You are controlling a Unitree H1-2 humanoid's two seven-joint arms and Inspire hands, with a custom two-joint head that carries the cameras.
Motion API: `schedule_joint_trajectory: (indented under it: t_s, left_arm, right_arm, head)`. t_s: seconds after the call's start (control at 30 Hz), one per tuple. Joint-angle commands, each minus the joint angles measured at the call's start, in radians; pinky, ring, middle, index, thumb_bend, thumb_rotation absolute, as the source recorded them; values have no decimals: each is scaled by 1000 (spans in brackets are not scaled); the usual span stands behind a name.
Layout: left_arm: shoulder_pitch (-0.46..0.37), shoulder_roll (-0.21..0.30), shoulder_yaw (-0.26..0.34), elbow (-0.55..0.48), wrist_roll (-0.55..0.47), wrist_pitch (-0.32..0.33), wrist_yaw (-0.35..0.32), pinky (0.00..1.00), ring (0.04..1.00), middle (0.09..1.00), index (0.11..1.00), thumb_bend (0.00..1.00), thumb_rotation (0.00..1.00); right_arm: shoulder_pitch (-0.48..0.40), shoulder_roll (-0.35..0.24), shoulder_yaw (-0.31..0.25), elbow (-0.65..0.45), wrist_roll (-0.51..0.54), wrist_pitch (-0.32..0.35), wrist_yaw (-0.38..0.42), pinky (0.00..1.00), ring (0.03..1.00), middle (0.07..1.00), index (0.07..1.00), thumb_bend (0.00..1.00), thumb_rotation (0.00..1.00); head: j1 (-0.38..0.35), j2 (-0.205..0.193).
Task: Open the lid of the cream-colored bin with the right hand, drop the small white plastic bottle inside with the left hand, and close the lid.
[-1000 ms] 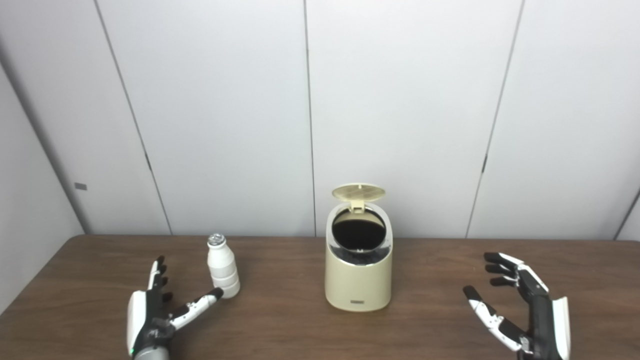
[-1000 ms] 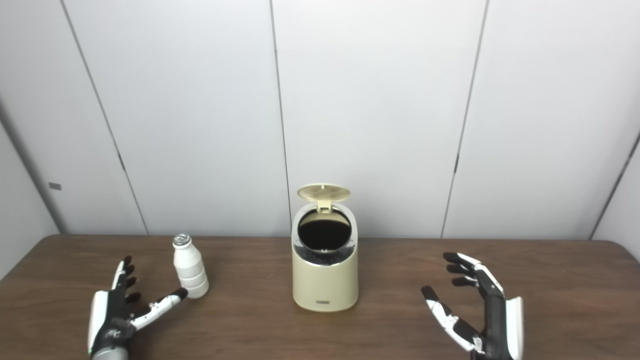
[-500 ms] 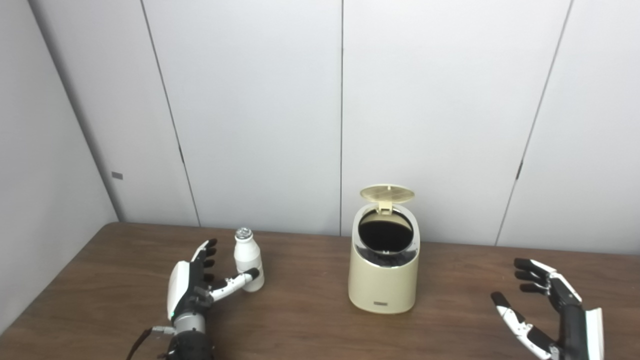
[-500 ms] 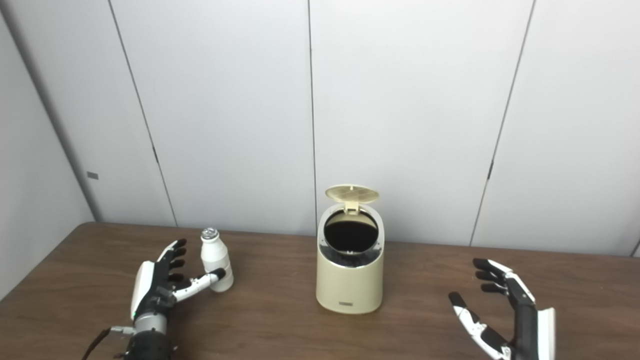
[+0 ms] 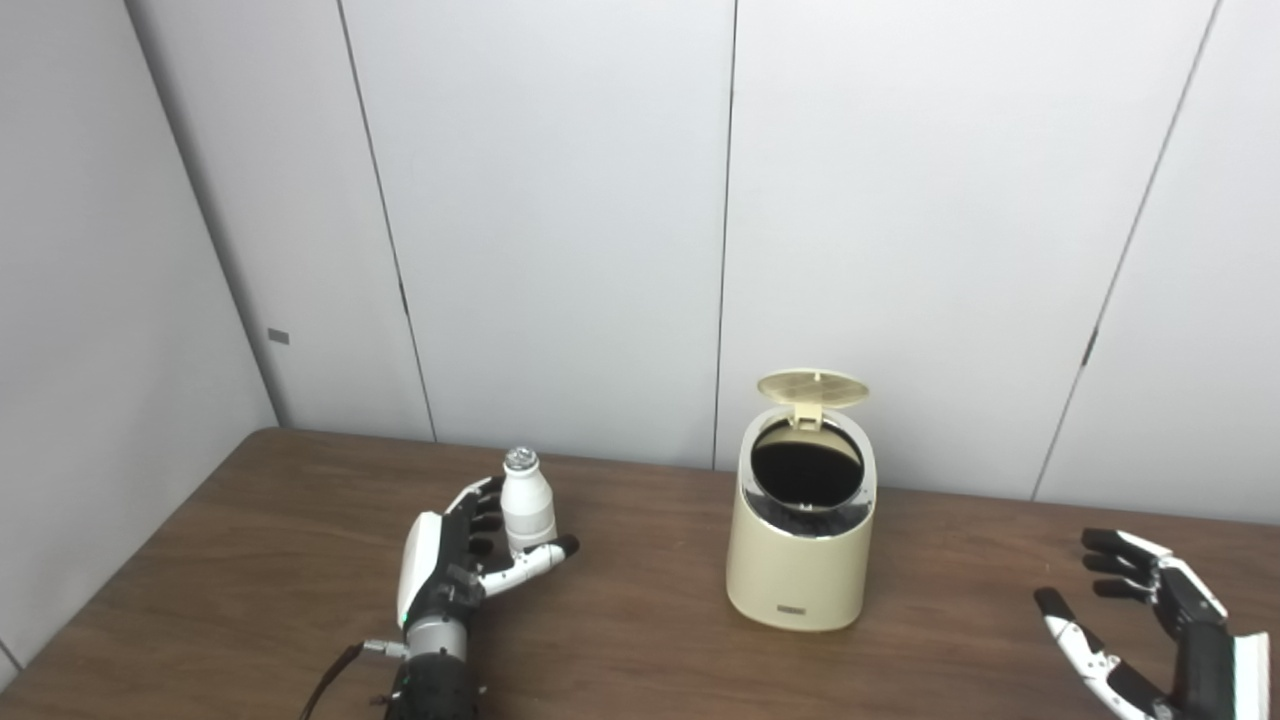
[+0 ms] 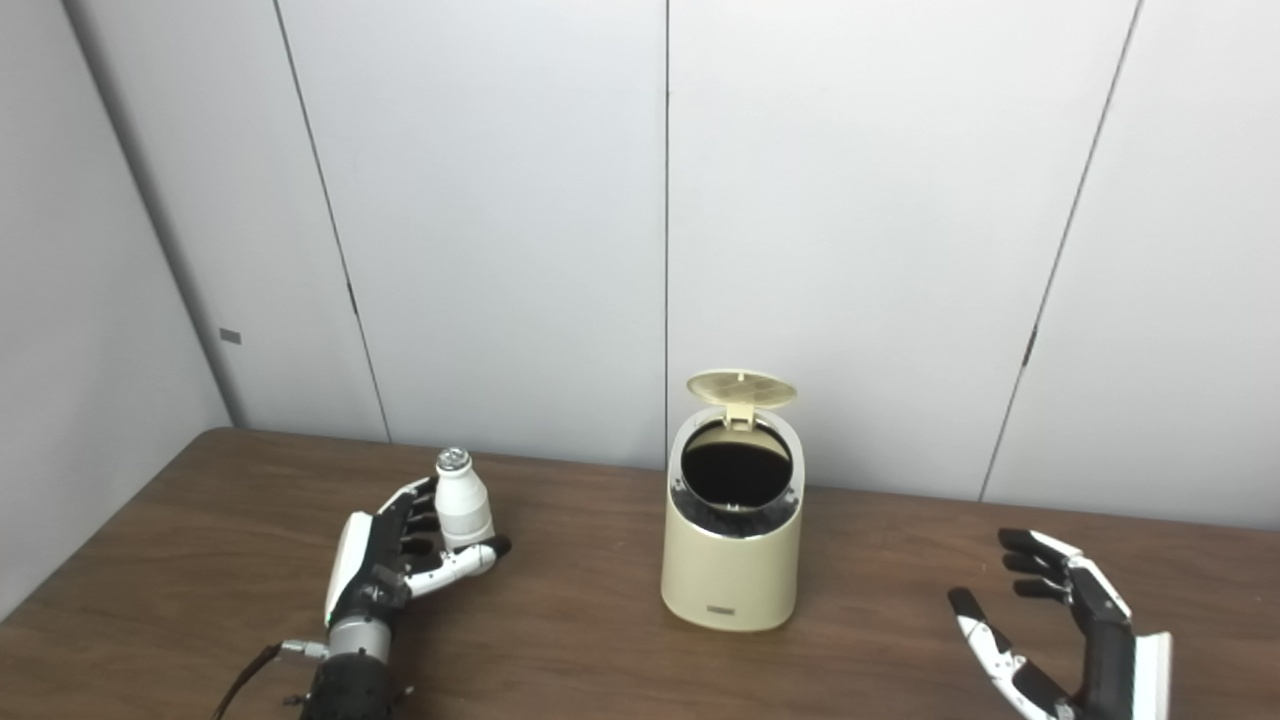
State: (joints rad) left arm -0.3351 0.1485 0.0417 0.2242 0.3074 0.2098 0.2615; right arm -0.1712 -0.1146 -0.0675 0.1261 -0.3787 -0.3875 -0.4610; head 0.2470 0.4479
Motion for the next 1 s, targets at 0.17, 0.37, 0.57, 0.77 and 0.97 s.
schedule_joint_trajectory:
  t_s: [0.17, 0.37, 0.57, 0.77, 0.97]
  left_arm:
    - [-17, -51, 14, 0, -23, -112, 61, 628, 679, 664, 682, 1000, 111]
    - [-34, -82, 63, 8, -8, -212, 170, 561, 601, 596, 614, 888, 3]
    - [-64, -92, 81, 50, 54, -263, 293, 891, 621, 494, 495, 541, 0]
    - [-68, -78, 71, 59, 75, -277, 321, 972, 654, 478, 485, 523, 0]
    - [-61, -74, 67, 53, 51, -276, 299, 1000, 698, 481, 482, 524, 0]
  right_arm:
    - [31, -34, -14, 4, -44, 0, 3, 528, 622, 653, 626, 295, 150]
    - [37, -30, -13, -18, -39, 27, 20, 491, 600, 648, 625, 292, 156]
    - [43, -26, -15, -33, -40, 40, 30, 505, 613, 655, 626, 283, 128]
    - [49, -23, -17, -44, -32, 52, 47, 521, 621, 658, 632, 280, 59]
    - [51, -16, -15, -58, -27, 60, 54, 514, 620, 661, 630, 279, 68]
  head:
    - [2, 0]
    - [6, -2]
    - [2, -4]
    - [-1, -5]
    - [-4, -6]
